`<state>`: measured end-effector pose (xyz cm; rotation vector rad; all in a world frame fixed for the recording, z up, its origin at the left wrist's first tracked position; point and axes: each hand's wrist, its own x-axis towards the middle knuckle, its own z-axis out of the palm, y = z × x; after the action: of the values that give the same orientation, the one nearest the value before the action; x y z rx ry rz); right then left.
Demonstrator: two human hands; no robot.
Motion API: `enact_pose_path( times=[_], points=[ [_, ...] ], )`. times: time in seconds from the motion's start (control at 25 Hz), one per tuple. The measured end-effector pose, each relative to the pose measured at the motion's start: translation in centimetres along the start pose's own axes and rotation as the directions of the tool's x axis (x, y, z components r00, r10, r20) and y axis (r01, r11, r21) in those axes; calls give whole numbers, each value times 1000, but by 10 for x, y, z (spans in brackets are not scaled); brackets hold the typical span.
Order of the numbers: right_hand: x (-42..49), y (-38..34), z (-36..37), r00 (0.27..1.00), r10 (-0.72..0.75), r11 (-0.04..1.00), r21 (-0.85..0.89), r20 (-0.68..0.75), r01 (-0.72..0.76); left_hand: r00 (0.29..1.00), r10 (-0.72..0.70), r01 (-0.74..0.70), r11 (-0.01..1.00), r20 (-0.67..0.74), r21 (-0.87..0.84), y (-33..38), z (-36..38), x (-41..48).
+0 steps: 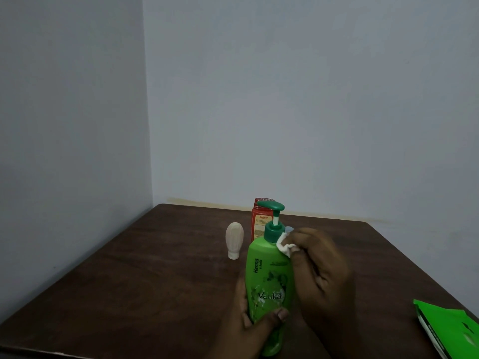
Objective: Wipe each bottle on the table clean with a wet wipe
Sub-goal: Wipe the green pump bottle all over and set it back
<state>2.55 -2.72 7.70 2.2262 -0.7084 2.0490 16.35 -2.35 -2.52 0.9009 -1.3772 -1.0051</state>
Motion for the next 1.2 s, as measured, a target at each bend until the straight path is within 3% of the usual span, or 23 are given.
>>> enact_pose_path(
  times=[0.2,0.36,0.48,0.6,0.92,1.08,1.2],
  points=[
    [5,7,1,970,240,964,124,-23,-236,999,37,-37,999,-3,-3,1,1,-1],
    [10,13,1,885,465,845,282,35,-455,999,49,-49,999,2,12,2,2,-3],
    [14,13,3,844,527,771,363,97,-523,999,44,-44,999,-8,22,1,2,-2],
    [10,10,3,866,495,801,350,67,-485,999,51,-50,998,-9,38,2,2,-2],
    [0,3,-2,987,158,984,79,6,-158,996,83,-81,995,-18,62,-1,4,-3],
    [-6,-1,-4,995,88,996,0,57,-88,994,105,-102,992,-34,77,0,6,-6],
    [-9,-1,-11,984,-65,975,-200,165,98,986,159,-151,979,-51,134,7,11,-9]
  ],
)
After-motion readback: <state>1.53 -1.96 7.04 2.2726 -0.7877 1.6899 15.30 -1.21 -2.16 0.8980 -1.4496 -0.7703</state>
